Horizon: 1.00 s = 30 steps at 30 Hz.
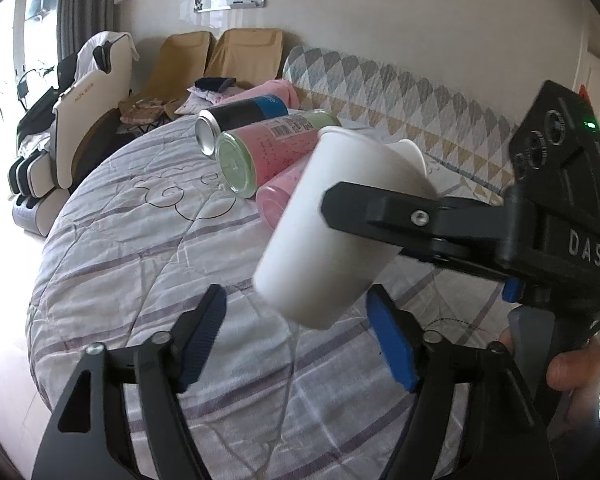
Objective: Flip cup upright
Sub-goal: 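Rotate the held white cup upright and set it on the table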
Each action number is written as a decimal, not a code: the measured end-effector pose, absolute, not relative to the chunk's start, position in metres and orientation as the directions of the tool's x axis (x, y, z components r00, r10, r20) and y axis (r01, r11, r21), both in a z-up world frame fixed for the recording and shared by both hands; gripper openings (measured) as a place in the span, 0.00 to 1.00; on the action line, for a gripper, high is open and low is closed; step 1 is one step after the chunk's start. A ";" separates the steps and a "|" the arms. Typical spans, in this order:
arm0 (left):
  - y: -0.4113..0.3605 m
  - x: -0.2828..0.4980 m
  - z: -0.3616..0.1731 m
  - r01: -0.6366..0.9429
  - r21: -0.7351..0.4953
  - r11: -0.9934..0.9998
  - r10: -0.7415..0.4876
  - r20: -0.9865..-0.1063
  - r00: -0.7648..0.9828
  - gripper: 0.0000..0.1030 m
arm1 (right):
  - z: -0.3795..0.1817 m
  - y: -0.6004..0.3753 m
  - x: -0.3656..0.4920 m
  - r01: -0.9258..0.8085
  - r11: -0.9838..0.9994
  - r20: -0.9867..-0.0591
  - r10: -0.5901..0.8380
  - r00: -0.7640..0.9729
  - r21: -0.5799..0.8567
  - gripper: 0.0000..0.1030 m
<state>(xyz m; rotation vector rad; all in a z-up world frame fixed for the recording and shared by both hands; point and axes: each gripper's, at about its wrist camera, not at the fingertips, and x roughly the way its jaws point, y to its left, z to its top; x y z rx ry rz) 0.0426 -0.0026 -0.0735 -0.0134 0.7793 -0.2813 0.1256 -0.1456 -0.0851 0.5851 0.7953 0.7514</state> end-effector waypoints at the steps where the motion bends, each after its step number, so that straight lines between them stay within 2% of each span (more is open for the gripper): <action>1: -0.003 0.041 -0.073 0.241 -0.110 0.964 -0.249 -0.688 0.681 0.79 | -0.079 -0.146 0.122 -0.386 0.628 -0.423 0.759 0.495 0.676 0.64; 3: -0.003 0.038 -0.072 0.235 -0.103 0.967 -0.240 -0.683 0.689 0.83 | -0.074 -0.145 0.119 -0.398 0.668 -0.440 0.728 0.527 0.629 0.64; 10: 0.000 0.032 -0.079 0.180 -0.056 0.982 -0.167 -0.699 0.695 0.92 | -0.058 -0.132 0.105 -0.414 0.850 -0.532 0.527 0.662 0.327 0.64; 16: 0.007 0.027 -0.085 0.104 0.005 0.995 -0.069 -0.710 0.701 0.94 | -0.063 -0.123 0.100 -0.392 0.906 -0.568 0.408 0.714 0.158 0.64; 24: 0.011 0.024 -0.087 0.076 0.017 0.997 -0.041 -0.715 0.698 0.95 | -0.067 -0.129 0.087 -0.417 0.901 -0.567 0.408 0.716 0.122 0.66; 26: 0.011 0.022 -0.084 0.076 0.011 0.997 -0.046 -0.706 0.707 0.95 | -0.066 -0.134 0.084 -0.424 0.890 -0.561 0.440 0.701 0.168 0.69; 28: 0.011 0.019 -0.080 0.071 0.012 0.997 -0.042 -0.696 0.717 0.96 | -0.063 -0.139 0.081 -0.419 0.888 -0.551 0.450 0.703 0.191 0.77; 30: 0.009 0.015 -0.075 0.062 0.017 0.998 -0.033 -0.685 0.728 0.96 | -0.057 -0.141 0.073 -0.408 0.896 -0.541 0.435 0.720 0.177 0.77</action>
